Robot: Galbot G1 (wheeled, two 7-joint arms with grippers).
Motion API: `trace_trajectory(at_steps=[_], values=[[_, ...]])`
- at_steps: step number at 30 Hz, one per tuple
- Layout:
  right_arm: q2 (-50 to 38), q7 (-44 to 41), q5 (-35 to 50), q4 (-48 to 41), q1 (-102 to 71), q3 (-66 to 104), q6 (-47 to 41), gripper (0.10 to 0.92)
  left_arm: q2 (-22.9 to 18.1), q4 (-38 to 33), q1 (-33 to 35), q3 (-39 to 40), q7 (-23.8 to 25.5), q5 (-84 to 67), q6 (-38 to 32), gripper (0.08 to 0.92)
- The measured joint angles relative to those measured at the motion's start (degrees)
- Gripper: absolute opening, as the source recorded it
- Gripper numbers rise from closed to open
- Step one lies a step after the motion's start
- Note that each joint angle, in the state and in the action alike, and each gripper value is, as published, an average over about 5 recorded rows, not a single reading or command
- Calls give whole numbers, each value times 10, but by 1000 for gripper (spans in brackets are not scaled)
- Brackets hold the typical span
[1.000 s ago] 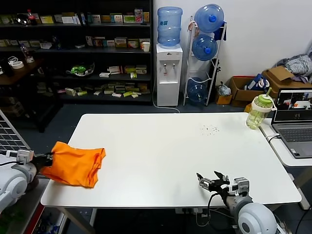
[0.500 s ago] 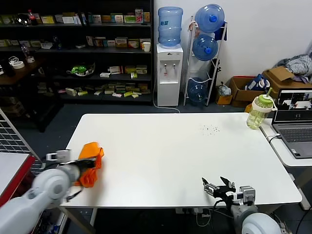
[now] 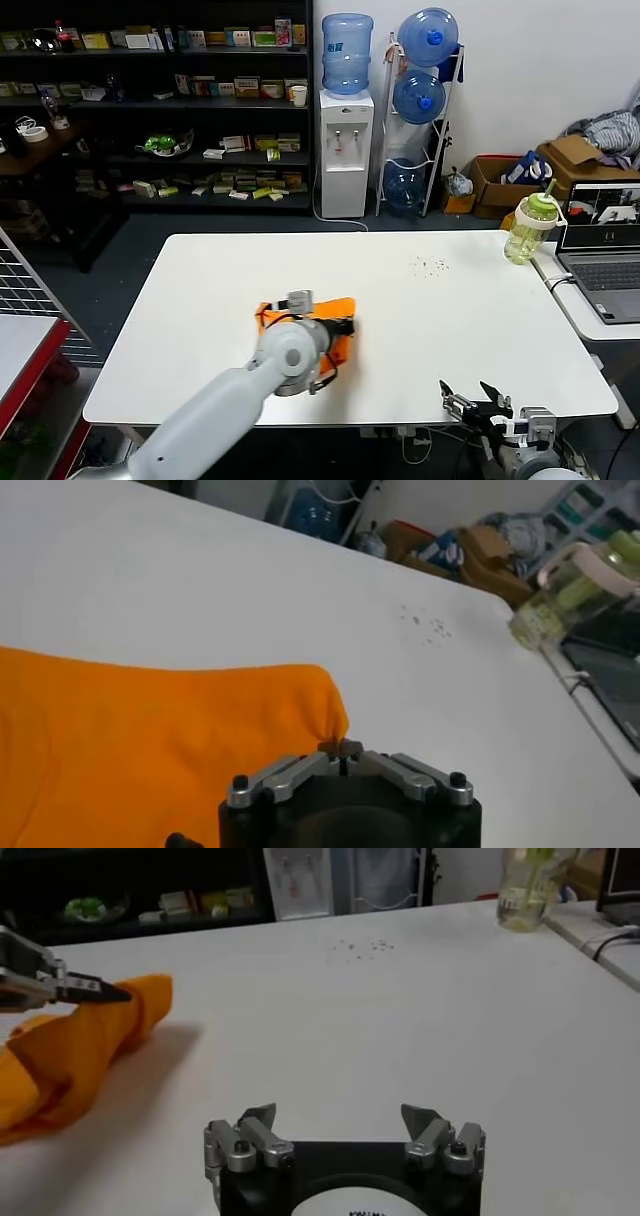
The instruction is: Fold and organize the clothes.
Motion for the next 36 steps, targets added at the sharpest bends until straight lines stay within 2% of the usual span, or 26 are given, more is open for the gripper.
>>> trace_trajectory(at_steps=[7,14,21,27,31,36], values=[[0,0,1,0,-7,7,0,823,-73,62,-22,29,-1,48,-8,90],[-3,-5,0,-3,-7,10,4,823,-107,94,-26,39,6,84,-13,111],[-13,-51,-26,-15,-2,21,47,823,-108,77,-9,20,36,138,-33,294],[-10,-116,-55,-35,10,37,118,823,-54,0,68,-43,116,247,-92,467],[3,-158,-91,-58,17,51,177,823,-16,-42,163,-121,200,348,-170,589],[27,-201,-124,-91,19,71,247,823,5,-80,301,-235,306,451,-277,727]])
